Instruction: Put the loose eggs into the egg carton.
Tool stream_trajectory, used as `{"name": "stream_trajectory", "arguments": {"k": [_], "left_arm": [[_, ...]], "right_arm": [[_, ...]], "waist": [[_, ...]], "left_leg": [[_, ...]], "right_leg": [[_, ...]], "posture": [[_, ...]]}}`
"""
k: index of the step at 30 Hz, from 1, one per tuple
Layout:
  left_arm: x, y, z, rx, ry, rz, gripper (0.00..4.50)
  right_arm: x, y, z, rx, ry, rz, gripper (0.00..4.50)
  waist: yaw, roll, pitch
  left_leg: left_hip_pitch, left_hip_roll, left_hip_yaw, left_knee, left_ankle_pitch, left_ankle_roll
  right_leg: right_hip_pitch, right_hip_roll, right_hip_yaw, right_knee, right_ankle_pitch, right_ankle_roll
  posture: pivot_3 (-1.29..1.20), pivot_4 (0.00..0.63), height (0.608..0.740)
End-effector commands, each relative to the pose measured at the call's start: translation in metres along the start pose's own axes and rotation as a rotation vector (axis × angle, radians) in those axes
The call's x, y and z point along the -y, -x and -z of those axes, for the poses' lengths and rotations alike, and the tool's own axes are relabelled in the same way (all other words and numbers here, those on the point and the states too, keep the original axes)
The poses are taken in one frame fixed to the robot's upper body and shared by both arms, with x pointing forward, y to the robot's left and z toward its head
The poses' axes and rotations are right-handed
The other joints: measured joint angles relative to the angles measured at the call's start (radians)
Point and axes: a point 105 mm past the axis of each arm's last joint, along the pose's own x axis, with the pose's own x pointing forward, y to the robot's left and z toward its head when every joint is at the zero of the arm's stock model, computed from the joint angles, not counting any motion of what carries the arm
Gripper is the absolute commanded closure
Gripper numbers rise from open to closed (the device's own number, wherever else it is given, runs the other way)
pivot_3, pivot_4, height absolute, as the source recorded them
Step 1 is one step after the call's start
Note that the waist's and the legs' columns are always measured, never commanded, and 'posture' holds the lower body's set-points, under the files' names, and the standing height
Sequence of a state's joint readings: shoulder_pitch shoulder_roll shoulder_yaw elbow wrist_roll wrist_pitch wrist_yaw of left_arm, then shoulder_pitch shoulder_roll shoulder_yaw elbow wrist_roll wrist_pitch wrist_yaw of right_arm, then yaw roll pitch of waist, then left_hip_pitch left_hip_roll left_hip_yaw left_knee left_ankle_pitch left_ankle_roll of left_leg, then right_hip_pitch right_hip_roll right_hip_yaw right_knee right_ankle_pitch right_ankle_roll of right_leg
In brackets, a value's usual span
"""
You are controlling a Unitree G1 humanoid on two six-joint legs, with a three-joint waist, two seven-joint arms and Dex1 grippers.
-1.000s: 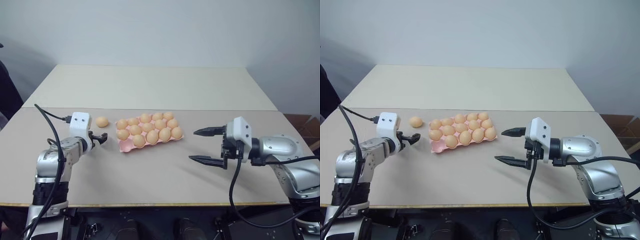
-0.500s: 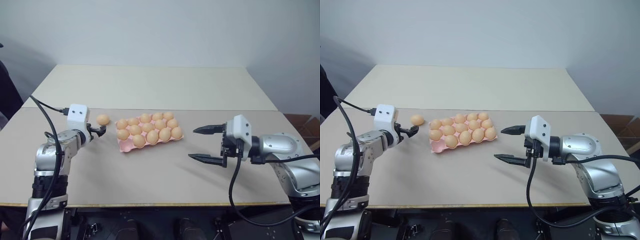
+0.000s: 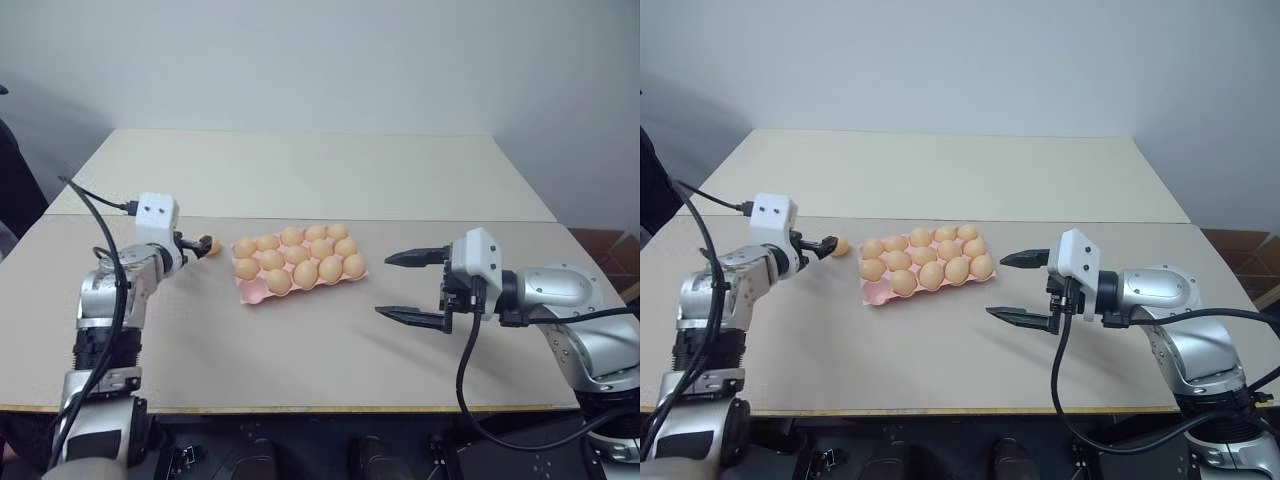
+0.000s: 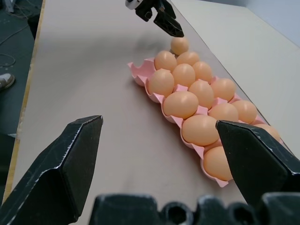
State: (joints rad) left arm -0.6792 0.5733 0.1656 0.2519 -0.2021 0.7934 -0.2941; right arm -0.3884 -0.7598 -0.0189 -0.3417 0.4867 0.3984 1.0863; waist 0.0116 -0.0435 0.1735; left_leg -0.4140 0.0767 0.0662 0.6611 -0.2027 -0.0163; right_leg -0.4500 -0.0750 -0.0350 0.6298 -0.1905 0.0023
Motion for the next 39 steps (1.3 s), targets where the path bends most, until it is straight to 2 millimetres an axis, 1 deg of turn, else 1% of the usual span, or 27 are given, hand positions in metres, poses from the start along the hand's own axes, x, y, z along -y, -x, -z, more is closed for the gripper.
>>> {"name": "stream_trajectory", "arguments": {"k": [1, 10, 21, 24, 28, 29, 32, 35, 39], "left_arm": [[0.005, -0.006, -0.014, 0.042, -0.022, 0.020, 0.02], [0.010, -0.015, 0.001, 0.000, -0.025, 0.046, 0.02], [0.017, -0.024, 0.010, -0.032, -0.032, 0.085, 0.02], [0.019, -0.027, 0.011, -0.037, -0.031, 0.096, 0.54], [0.021, -0.027, 0.013, -0.043, -0.039, 0.107, 1.83], [0.021, -0.026, 0.014, -0.043, -0.039, 0.108, 2.01], [0.017, -0.024, 0.017, -0.053, -0.051, 0.094, 2.26], [0.012, -0.018, 0.018, -0.055, -0.067, 0.084, 2.34], [0.007, -0.004, 0.006, -0.012, -0.062, 0.088, 2.34]], "right_arm": [[0.002, 0.002, -0.013, 0.028, 0.057, 0.011, 0.00], [0.003, 0.005, -0.014, 0.021, 0.058, 0.021, 0.00], [0.003, 0.004, -0.015, 0.022, 0.063, 0.019, 0.00], [0.003, 0.004, -0.016, 0.021, 0.066, 0.020, 0.00], [0.003, 0.004, -0.016, 0.018, 0.069, 0.025, 0.00], [0.003, 0.004, -0.016, 0.017, 0.070, 0.026, 0.00], [0.004, 0.004, -0.016, 0.016, 0.071, 0.032, 0.00], [0.004, 0.003, -0.016, 0.017, 0.070, 0.034, 0.00], [0.004, 0.002, -0.015, 0.019, 0.069, 0.037, 0.00]], "waist": [[0.000, 0.000, 0.000], [0.000, 0.000, 0.000], [0.000, 0.000, 0.000], [0.000, 0.000, 0.000], [0.000, 0.000, 0.000], [0.000, 0.000, 0.000], [0.000, 0.000, 0.000], [-0.002, 0.000, 0.000], [-0.003, 0.000, 0.000]], "left_leg": [[0.000, 0.000, 0.000, 0.000, 0.000, 0.000], [0.000, 0.000, 0.000, 0.000, 0.000, 0.000], [0.000, 0.000, 0.000, 0.000, 0.000, 0.000], [0.000, 0.000, 0.000, 0.000, 0.000, 0.000], [0.000, 0.000, 0.000, 0.000, 0.000, 0.000], [0.000, 0.000, 0.000, 0.000, 0.000, 0.000], [0.000, 0.000, 0.000, 0.000, 0.000, 0.000], [0.000, 0.000, 0.000, 0.000, 0.000, 0.000], [0.000, 0.000, 0.000, 0.000, 0.000, 0.000]], "right_leg": [[0.000, 0.000, 0.000, 0.000, 0.000, 0.000], [0.000, 0.000, 0.000, 0.000, 0.000, 0.000], [0.000, 0.000, 0.000, 0.000, 0.000, 0.000], [0.000, 0.000, 0.000, 0.000, 0.000, 0.000], [0.000, 0.000, 0.000, 0.000, 0.000, 0.000], [0.000, 0.000, 0.000, 0.000, 0.000, 0.000], [0.000, 0.000, 0.000, 0.000, 0.000, 0.000], [0.000, 0.000, 0.000, 0.000, 0.000, 0.000], [0.000, 0.000, 0.000, 0.000, 0.000, 0.000]], "posture": [[0.00, 0.150, 0.740], [0.00, 0.150, 0.740], [0.00, 0.150, 0.740], [0.00, 0.150, 0.740], [0.00, 0.150, 0.740], [0.00, 0.150, 0.740], [0.00, 0.150, 0.740], [0.00, 0.150, 0.740], [0.00, 0.150, 0.740]]}}
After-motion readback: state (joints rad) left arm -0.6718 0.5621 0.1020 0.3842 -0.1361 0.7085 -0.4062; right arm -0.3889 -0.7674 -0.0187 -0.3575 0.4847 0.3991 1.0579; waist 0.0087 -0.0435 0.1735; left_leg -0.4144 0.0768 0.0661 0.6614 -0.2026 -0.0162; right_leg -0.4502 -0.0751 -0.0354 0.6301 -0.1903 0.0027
